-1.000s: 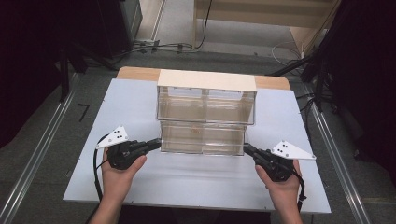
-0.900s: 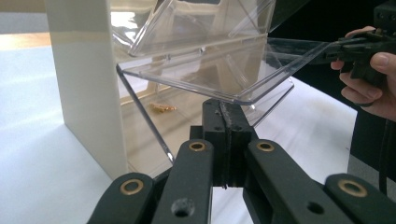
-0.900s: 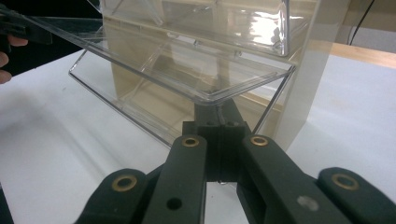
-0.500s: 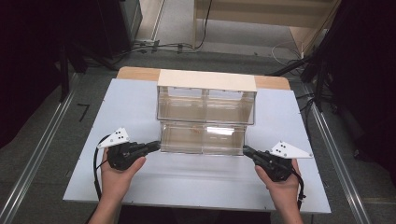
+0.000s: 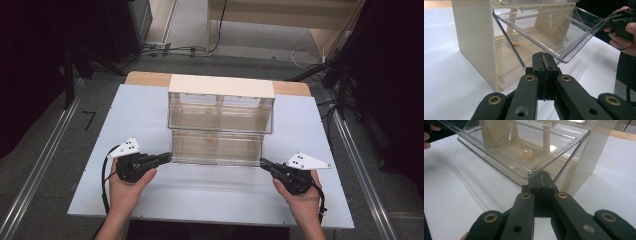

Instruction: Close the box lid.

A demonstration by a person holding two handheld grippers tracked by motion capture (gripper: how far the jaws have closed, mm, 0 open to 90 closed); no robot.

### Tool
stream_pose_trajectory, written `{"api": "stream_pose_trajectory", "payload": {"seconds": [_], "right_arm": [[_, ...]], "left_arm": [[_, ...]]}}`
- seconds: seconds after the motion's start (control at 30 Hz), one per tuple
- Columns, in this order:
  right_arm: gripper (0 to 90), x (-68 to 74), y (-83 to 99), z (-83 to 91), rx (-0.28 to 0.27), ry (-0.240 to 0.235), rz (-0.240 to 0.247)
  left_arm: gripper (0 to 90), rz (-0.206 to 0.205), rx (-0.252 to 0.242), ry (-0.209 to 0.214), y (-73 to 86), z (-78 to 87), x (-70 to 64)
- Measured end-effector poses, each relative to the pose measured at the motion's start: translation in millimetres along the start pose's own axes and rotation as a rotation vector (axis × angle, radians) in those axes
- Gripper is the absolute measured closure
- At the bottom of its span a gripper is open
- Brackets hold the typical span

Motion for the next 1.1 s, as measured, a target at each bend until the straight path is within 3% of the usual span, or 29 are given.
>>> {"api": "stream_pose_trajectory", "payload": {"seconds": [0.63, 1.1], "right_arm": [[87.6, -2.9, 9.2, 1.0, 0.030, -0.017, 0.005], [87.5, -5.4, 19.0, 0.3, 0.046, -0.026, -0.022]], "left_arm": [[90.0, 0.020, 0.021, -0.001, 11.1, -1.8, 3.7], [90.0, 0.047, 0.037, 0.002, 25.1, -0.3, 4.1]]}}
Point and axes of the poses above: each handheld gripper's, and its own axes: z roughly backward along the jaws, y roughly out of its underside, x roughly to its left, the point moved 3 cm from there along -z, roughly forward along the jaws, and after that the axes turned 7 degrees about -x, right-handed, at the moved point
